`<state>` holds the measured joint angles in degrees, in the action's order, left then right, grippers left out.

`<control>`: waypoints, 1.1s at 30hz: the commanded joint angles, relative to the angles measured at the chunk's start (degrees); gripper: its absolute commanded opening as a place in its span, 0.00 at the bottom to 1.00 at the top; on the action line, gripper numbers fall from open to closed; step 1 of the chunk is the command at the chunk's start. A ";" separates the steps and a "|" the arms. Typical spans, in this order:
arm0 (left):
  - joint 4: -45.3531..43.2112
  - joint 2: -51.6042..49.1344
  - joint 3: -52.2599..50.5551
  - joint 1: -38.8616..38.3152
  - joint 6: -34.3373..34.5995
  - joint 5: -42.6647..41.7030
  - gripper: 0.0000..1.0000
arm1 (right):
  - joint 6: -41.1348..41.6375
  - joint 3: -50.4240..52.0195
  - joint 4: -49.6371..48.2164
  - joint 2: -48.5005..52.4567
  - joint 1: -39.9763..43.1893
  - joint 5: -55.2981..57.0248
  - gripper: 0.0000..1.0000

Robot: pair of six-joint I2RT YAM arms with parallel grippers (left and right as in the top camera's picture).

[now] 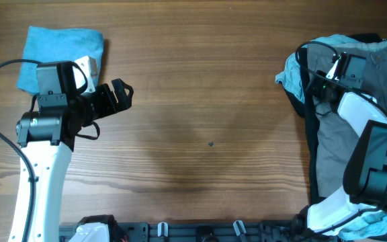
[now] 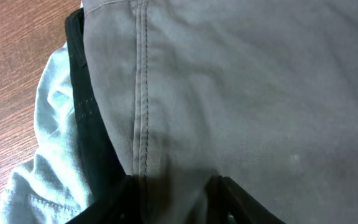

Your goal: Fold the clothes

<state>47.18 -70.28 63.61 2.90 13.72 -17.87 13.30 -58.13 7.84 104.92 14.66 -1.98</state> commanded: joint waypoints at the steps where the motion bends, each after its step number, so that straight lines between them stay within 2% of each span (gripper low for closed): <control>1: 0.02 0.09 1.11 -0.28 0.04 -0.26 1.00 | -1.14 -0.74 -0.57 0.68 0.02 2.36 0.13; 8: -0.90 0.15 1.14 -0.26 0.72 -1.20 1.00 | -1.05 -0.92 -4.22 -12.02 0.02 1.90 0.13; 11: -1.14 1.84 1.42 -0.22 0.68 -1.60 0.99 | -1.01 -0.92 -4.44 -19.93 -0.17 -15.08 0.08; 12: -1.27 3.08 1.99 0.07 0.61 -1.57 0.99 | 1.97 -0.92 -4.42 -23.37 -1.25 -23.30 0.07; 13: -1.55 4.24 2.62 0.48 0.46 -1.57 0.98 | 3.54 -0.92 -4.37 -25.38 -2.91 -26.99 0.08; 16: -2.67 9.70 4.98 2.86 0.42 -1.51 0.96 | 5.38 -0.92 -2.69 -28.44 -17.81 -34.14 0.08; 17: -3.23 11.32 5.09 3.58 0.44 -1.40 0.96 | 5.49 -0.92 -1.22 -28.13 -24.20 -33.66 0.08; 18: -3.74 13.77 5.09 4.61 0.44 -0.20 0.96 | 4.63 -0.92 0.17 -26.97 -34.34 -32.74 0.08; 19: -4.11 16.13 5.09 5.42 0.44 2.23 0.96 | 4.48 -0.92 0.72 -25.07 -44.19 -30.71 0.18; 20: -4.31 17.68 5.09 5.81 0.39 4.07 0.97 | 2.84 -0.92 0.76 -23.58 -50.60 -29.64 0.40; 21: -4.39 18.97 5.09 6.01 0.02 5.38 0.98 | 1.46 -0.92 1.05 -22.18 -56.35 -26.34 0.77; 22: -4.42 19.93 5.09 6.01 0.00 6.80 0.99 | 1.55 -0.92 1.88 -21.62 -60.54 -19.85 0.88; 23: -4.52 20.35 5.09 6.01 -0.04 7.06 0.99 | 1.53 -0.92 2.69 -21.92 -62.29 -13.75 0.91; 26: -4.11 18.97 5.07 5.70 -1.51 5.95 0.98 | 4.31 -1.31 5.29 -27.47 -59.23 -4.20 0.91; 29: -3.89 13.92 5.07 3.19 -5.90 -1.90 0.92 | 10.27 -1.90 9.68 -35.23 -52.00 2.47 0.88; 32: -4.57 2.36 5.07 -4.22 -12.37 -5.09 0.85 | 14.34 -1.92 15.69 -43.74 -39.15 5.18 0.86; 33: -7.10 -5.31 5.07 -9.18 -15.61 -5.11 0.84 | 15.76 -1.92 19.76 -45.46 -33.68 5.09 0.85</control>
<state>42.94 -65.08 68.10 0.86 6.46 -19.68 24.62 -59.07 22.33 62.70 -27.35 0.08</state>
